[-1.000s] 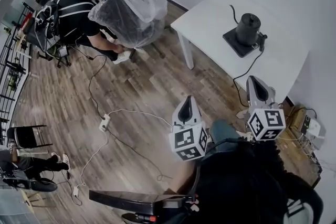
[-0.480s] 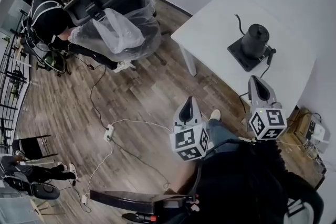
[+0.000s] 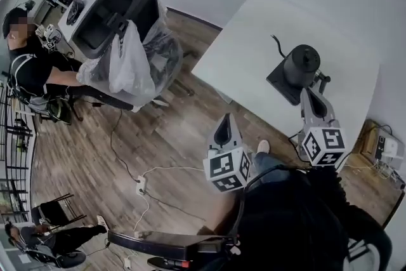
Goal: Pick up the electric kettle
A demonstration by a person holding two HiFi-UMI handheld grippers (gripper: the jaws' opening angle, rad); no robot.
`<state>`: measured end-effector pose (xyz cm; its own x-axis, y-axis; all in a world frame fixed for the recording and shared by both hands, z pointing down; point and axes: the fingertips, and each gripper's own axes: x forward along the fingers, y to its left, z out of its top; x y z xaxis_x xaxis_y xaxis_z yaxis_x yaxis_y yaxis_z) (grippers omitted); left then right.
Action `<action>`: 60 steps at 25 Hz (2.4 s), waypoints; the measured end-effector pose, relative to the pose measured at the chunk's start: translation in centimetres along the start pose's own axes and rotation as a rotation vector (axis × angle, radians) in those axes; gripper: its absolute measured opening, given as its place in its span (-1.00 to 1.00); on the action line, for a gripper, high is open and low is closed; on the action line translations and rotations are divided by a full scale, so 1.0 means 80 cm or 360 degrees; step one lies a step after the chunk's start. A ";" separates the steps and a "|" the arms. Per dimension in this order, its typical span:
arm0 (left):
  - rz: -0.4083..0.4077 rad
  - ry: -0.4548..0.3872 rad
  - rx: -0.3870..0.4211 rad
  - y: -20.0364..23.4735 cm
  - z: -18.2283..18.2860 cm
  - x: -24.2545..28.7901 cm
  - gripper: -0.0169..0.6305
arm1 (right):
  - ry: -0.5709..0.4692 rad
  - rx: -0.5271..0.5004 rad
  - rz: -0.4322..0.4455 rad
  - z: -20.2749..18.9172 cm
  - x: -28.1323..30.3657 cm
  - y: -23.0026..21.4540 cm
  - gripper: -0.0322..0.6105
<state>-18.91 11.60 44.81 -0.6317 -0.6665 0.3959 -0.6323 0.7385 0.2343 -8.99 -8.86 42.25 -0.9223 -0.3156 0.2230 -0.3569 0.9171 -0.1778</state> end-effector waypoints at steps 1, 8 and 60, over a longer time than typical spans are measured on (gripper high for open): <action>-0.0021 0.0008 0.0013 -0.004 0.005 0.012 -0.95 | -0.0003 0.0007 -0.0021 0.003 0.006 -0.007 -0.89; -0.0173 0.0056 0.0087 -0.038 0.026 0.086 -0.95 | -0.0030 0.0047 -0.0193 0.013 0.026 -0.060 -0.89; -0.1308 0.0528 0.0518 -0.183 0.022 0.330 -0.95 | 0.0034 0.0319 -0.1378 -0.049 -0.018 -0.176 -0.89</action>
<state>-27.14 -17.02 50.30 0.1958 -0.8655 0.4611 -0.9486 -0.0480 0.3128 -2.05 -20.37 48.16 -0.3144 -0.8722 0.3746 -0.9490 0.2980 -0.1025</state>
